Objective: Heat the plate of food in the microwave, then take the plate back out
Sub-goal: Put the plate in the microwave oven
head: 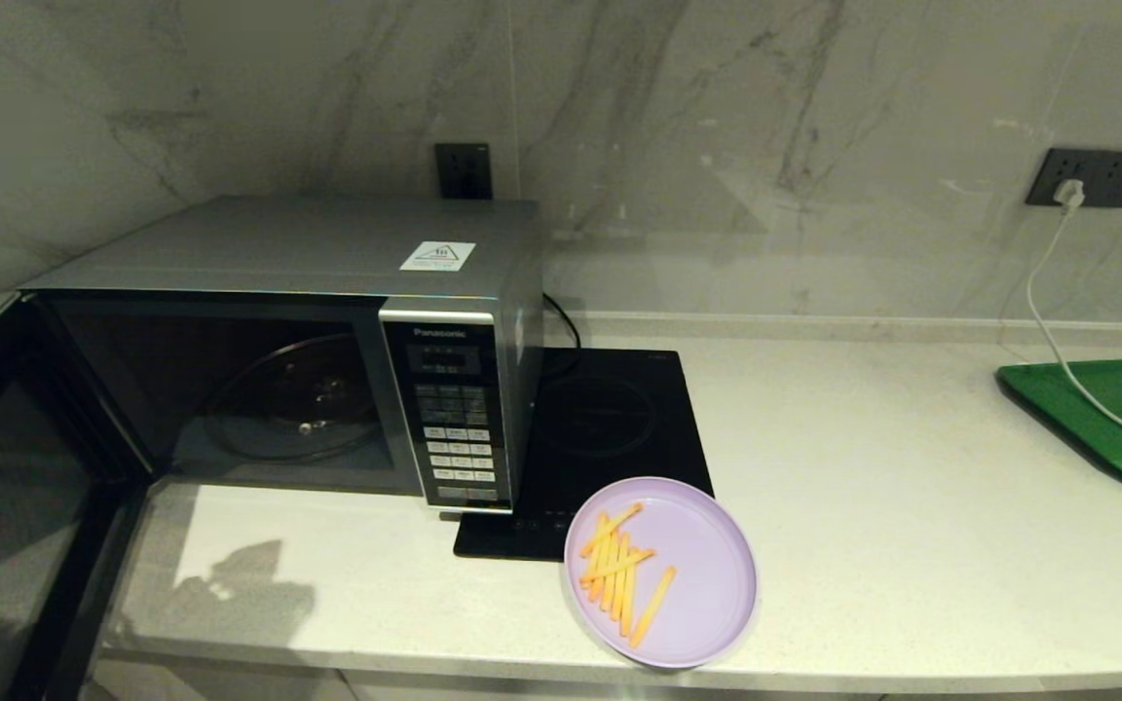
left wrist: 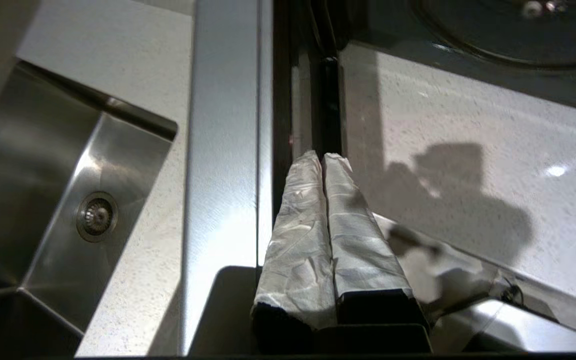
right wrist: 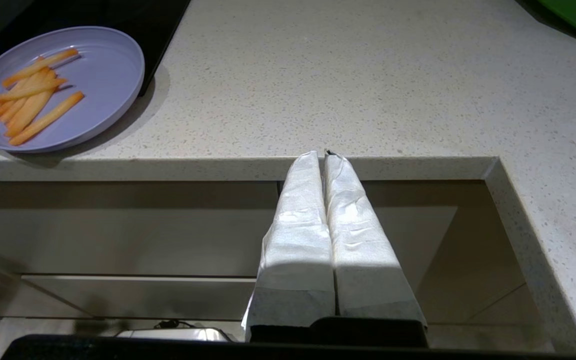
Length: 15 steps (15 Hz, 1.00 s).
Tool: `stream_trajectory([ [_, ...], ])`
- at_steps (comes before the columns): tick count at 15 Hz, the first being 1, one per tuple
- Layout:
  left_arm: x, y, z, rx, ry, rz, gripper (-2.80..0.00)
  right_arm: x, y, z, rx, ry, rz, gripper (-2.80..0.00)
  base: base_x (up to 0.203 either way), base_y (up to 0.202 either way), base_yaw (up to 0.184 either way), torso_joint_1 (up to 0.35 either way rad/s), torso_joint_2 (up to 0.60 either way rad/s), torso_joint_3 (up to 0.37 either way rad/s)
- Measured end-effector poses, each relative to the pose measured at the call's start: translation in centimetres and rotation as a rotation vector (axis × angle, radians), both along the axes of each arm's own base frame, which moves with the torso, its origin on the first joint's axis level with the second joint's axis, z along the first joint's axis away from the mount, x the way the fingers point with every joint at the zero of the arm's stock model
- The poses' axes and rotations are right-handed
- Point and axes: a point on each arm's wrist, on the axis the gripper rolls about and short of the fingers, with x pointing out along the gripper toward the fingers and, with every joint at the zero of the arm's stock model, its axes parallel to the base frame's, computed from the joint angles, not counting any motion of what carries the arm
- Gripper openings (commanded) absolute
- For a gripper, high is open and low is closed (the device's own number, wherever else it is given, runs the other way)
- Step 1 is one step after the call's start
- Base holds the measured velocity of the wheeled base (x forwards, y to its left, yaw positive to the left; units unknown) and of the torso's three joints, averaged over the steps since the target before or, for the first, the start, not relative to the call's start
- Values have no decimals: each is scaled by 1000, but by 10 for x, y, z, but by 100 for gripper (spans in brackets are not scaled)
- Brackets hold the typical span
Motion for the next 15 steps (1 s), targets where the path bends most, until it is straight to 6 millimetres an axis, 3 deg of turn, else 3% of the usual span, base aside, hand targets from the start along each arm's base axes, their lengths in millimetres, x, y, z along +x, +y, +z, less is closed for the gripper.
stream_trajectory([
  [6,7,34,-1,35,-45,139,-280,0,0,0,0,0,0,-280,0,0,0,0,0,0],
  [15,6,43,-8,10,-27,159,-280,0,0,0,0,0,0,-280,0,0,0,0,0,0],
])
